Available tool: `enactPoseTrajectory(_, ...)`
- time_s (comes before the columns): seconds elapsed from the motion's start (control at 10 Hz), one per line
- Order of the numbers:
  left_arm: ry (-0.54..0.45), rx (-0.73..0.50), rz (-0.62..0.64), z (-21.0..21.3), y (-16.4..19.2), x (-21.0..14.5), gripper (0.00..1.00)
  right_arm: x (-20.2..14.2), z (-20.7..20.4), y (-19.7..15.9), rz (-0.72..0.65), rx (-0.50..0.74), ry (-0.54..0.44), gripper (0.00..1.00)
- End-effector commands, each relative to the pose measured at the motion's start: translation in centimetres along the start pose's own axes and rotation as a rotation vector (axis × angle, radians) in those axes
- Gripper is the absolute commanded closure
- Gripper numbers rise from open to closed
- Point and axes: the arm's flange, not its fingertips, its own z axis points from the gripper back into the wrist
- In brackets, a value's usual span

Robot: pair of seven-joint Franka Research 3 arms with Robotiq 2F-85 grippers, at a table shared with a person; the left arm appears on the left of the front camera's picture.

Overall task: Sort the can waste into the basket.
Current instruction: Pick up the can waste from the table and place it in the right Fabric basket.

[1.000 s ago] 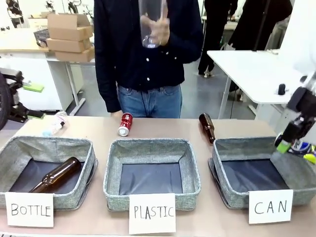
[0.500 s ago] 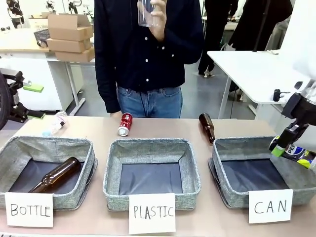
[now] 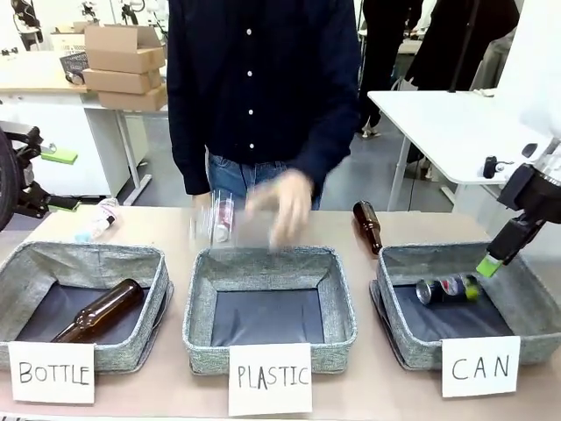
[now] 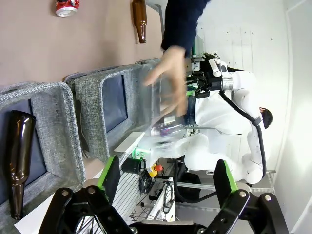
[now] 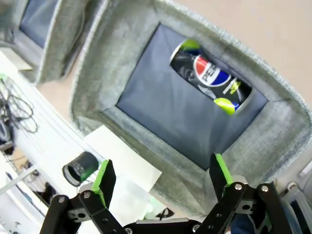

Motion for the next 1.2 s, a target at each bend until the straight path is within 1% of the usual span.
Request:
enactPoseTrajectory(0.0, 0.005, -0.006, -0.019, 0.0, -0.1, -0.1, 0.00, -0.3, -0.4, 0.1, 0.032, 0.037, -0.040, 0.00)
enactPoseTrajectory(0.1, 0.005, -0.006, -0.019, 0.0, -0.1, -0.1, 0.00, -0.1, -0.4, 0.2, 0.028, 0.054, -0.038, 0.00)
enactPoseTrajectory(0.2, 0.005, -0.006, -0.019, 0.0, -0.1, -0.1, 0.00, 0.0, -0.2, 0.2, 0.029, 0.100, -0.047, 0.00)
enactPoseTrajectory(0.3, 0.005, -0.006, -0.019, 0.0, -0.1, -0.1, 0.00, 0.3, 1.3, 0.4, -0.068, 0.366, -0.126, 0.00)
enactPoseTrajectory(0.4, 0.005, -0.006, -0.019, 0.0, -0.1, -0.1, 0.00, 0.8, 3.4, 1.4, -0.410, 0.795, -0.257, 0.00)
enactPoseTrajectory(0.5, 0.005, -0.006, -0.019, 0.0, -0.1, -0.1, 0.00, 0.2, 4.7, 1.1, -0.474, 0.985, -0.354, 0.00)
enactPoseTrajectory(0.6, 0.005, -0.006, -0.019, 0.0, -0.1, -0.1, 0.00, 0.1, 5.1, 0.5, -0.617, 1.052, -0.463, 0.00)
enactPoseTrajectory(0.7, 0.005, -0.006, -0.019, 0.0, -0.1, -0.1, 0.00, 0.1, 5.2, -0.2, -0.609, 1.143, -0.498, 0.00)
enactPoseTrajectory(0.8, 0.005, -0.006, -0.019, 0.0, -0.1, -0.1, 0.00, 0.2, 5.3, -1.1, -0.583, 1.190, -0.587, 0.00)
enactPoseTrajectory(0.9, 0.005, -0.006, -0.019, 0.0, -0.1, -0.1, 0.00, 0.6, 5.0, -2.0, -0.560, 1.248, -0.610, 0.00)
enactPoseTrajectory(1.0, 0.005, -0.006, -0.019, 0.0, -0.1, -0.1, 0.00, 1.7, 4.5, -2.7, -0.603, 1.201, -0.669, 0.00)
enactPoseTrajectory(1.1, 0.005, -0.006, -0.019, 0.0, -0.1, -0.1, 0.00, -0.4, 5.6, -1.6, -0.413, 0.993, -0.329, 0.00)
